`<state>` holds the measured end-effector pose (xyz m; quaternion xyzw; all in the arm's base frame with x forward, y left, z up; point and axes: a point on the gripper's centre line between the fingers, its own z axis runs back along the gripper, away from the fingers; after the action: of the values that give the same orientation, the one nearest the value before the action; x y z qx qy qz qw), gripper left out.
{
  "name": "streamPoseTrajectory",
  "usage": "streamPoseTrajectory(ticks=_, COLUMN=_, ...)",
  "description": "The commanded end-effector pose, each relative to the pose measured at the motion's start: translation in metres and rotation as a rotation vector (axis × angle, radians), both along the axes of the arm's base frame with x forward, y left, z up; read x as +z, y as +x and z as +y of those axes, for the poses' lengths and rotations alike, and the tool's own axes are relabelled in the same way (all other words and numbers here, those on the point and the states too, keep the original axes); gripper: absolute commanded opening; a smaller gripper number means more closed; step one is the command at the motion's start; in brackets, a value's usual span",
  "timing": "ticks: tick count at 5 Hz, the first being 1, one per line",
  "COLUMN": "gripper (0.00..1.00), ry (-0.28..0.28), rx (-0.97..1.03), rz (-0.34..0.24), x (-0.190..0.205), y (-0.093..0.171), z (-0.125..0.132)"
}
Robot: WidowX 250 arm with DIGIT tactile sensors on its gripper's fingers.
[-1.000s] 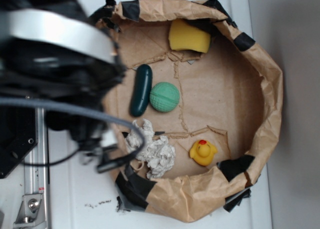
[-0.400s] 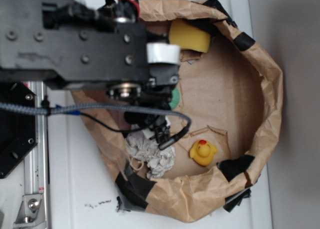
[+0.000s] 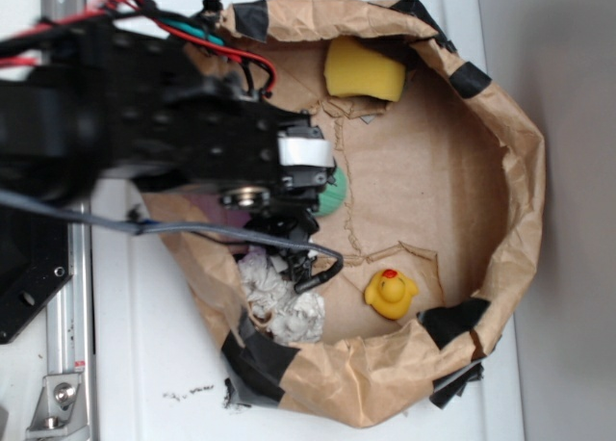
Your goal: Grab the plastic pickle.
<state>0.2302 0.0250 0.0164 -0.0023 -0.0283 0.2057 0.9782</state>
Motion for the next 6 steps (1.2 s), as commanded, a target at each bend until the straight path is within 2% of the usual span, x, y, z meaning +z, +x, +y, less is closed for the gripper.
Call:
streamPoseTrajectory(ticks=1, gripper=0.0, ry=0.009, rx=-0.023, rz=-0.013, x=-0.013, y=0.006, z=0.003)
streamPoseTrajectory(ticks=4, gripper=0.0, ry=0.128, rx=-0.047, rz=-0.117, x=0.057, y=0.014, z=0.017)
streamPoseTrajectory(ticks=5, gripper=0.0, ry=0.169, rx=-0.289, rz=-0.246, x=0.109, y=0.028, z=0.005)
streamPoseTrajectory(ticks=6, gripper=0.0, ry=0.181, rx=-0.383, rz=-0.305, x=0.159, y=0.029, z=-0.01)
